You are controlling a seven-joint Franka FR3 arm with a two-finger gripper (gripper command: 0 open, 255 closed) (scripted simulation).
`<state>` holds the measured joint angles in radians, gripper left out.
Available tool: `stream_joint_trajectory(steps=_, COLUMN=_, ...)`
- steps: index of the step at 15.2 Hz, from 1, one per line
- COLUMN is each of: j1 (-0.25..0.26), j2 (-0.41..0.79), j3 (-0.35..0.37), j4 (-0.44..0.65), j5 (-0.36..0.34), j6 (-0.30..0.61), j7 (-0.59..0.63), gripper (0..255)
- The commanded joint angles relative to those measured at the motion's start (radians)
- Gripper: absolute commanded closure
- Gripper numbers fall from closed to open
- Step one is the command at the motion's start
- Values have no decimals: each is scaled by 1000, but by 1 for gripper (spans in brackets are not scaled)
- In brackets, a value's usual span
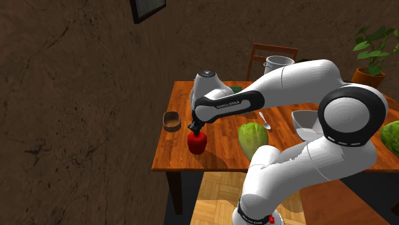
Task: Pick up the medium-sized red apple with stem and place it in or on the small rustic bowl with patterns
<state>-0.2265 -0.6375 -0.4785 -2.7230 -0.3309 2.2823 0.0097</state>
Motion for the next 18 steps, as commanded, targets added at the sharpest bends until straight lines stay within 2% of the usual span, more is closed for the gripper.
stream_joint_trajectory(steps=1, j1=0, j2=0, j3=0, j4=0, j5=0, j6=0, j7=0, gripper=255)
stream_joint_trajectory(steps=4, j1=0, j2=0, j3=0, j4=0, j5=0, j6=0, j7=0, gripper=255)
stream_joint_trajectory(steps=18, j1=10, j2=-75, j3=55, j4=142, j5=39, j6=-216, j7=-3, gripper=255)
